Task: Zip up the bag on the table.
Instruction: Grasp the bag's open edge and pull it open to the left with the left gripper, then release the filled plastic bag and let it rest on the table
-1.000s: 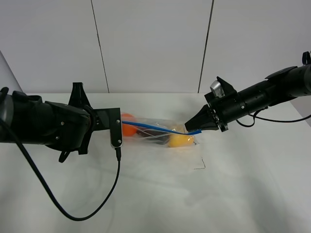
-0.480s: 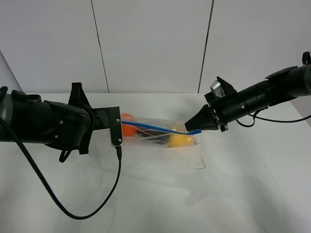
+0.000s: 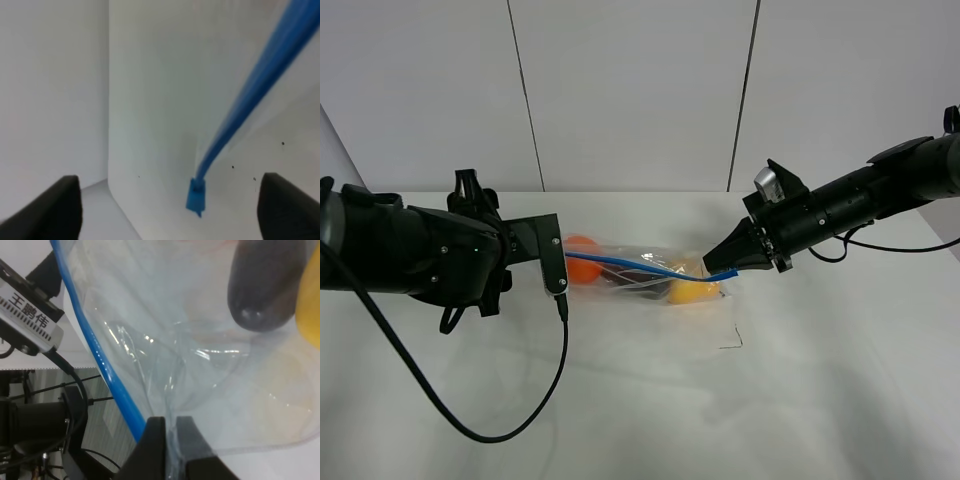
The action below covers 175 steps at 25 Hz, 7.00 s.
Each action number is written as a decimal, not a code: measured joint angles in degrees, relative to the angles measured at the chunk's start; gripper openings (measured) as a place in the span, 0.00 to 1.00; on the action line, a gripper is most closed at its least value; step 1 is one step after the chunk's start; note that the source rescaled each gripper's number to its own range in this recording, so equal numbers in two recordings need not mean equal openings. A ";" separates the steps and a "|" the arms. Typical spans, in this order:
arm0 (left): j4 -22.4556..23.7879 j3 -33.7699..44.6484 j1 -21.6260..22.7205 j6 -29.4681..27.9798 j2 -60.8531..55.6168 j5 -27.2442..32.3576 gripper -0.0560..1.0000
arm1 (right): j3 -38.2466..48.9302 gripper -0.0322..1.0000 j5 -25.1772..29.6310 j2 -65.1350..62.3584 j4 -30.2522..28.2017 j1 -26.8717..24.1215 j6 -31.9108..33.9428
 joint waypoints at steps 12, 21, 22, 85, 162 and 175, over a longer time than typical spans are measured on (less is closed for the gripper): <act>-2.52 0.04 0.00 -0.50 -12.54 -1.56 0.76 | 0.00 0.03 -0.05 0.00 0.00 0.00 0.00; -7.79 -6.63 2.41 -0.01 -17.28 -1.69 0.76 | 0.00 0.03 -0.05 0.00 0.00 0.00 0.00; -8.39 -7.48 2.90 0.45 -17.34 -1.60 0.76 | 0.00 0.03 -0.05 0.00 0.00 0.00 0.00; -78.43 -9.74 41.46 32.71 -28.50 18.40 0.76 | 0.00 0.03 -0.05 0.00 -2.49 0.00 -0.72; -81.42 19.34 42.15 30.18 -98.46 22.11 0.75 | 0.00 0.03 0.01 0.00 -0.06 0.00 -3.88; -81.47 19.34 42.15 30.94 -98.46 22.11 0.99 | 0.00 0.03 0.01 0.00 0.32 0.00 -3.88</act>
